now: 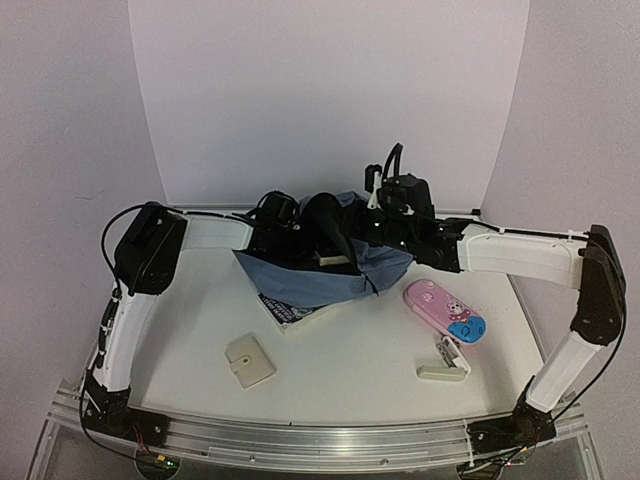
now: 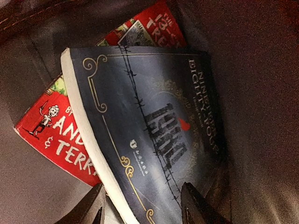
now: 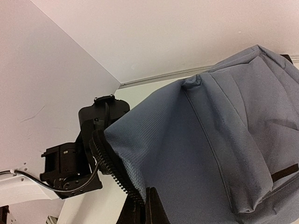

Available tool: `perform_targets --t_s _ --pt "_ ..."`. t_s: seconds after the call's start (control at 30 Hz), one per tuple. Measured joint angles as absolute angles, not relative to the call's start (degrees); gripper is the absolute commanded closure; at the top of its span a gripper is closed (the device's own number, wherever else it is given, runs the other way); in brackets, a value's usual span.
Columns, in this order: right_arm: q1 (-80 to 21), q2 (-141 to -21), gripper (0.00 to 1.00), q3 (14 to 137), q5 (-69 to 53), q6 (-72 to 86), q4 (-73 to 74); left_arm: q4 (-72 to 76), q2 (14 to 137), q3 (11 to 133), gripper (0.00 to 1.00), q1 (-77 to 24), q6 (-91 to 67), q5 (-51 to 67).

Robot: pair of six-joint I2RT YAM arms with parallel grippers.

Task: Pack the student bag
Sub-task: Adjust the book in the student bag.

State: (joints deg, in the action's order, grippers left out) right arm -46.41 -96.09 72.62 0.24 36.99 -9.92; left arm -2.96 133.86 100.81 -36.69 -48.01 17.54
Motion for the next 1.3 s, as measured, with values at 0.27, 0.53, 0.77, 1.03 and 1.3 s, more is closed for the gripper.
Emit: perform_targets --t_s 0.27,0.53,0.77,1.03,1.3 --pt "-46.4 -96.1 1.00 72.6 2.9 37.2 -9.7 1.0 129.4 92.8 0.30 -37.6 -46.4 15.2" --pt "-45.0 -96.1 1.00 72.6 5.0 37.7 -9.1 -1.8 110.5 78.7 0.21 -37.7 -42.2 9.0" --pt "-38.2 -101.7 1.00 75.1 0.5 40.2 -9.6 -2.8 97.1 73.6 0.19 -36.0 -42.8 7.3" --pt "-29.6 -112.2 0.82 77.3 -6.8 42.5 -9.5 -6.9 91.4 67.4 0.17 -34.2 -43.6 6.5" --pt "-28.0 -113.8 0.28 77.2 -10.9 41.8 -9.5 -13.6 78.9 58.1 0.14 -34.0 -45.3 4.9"
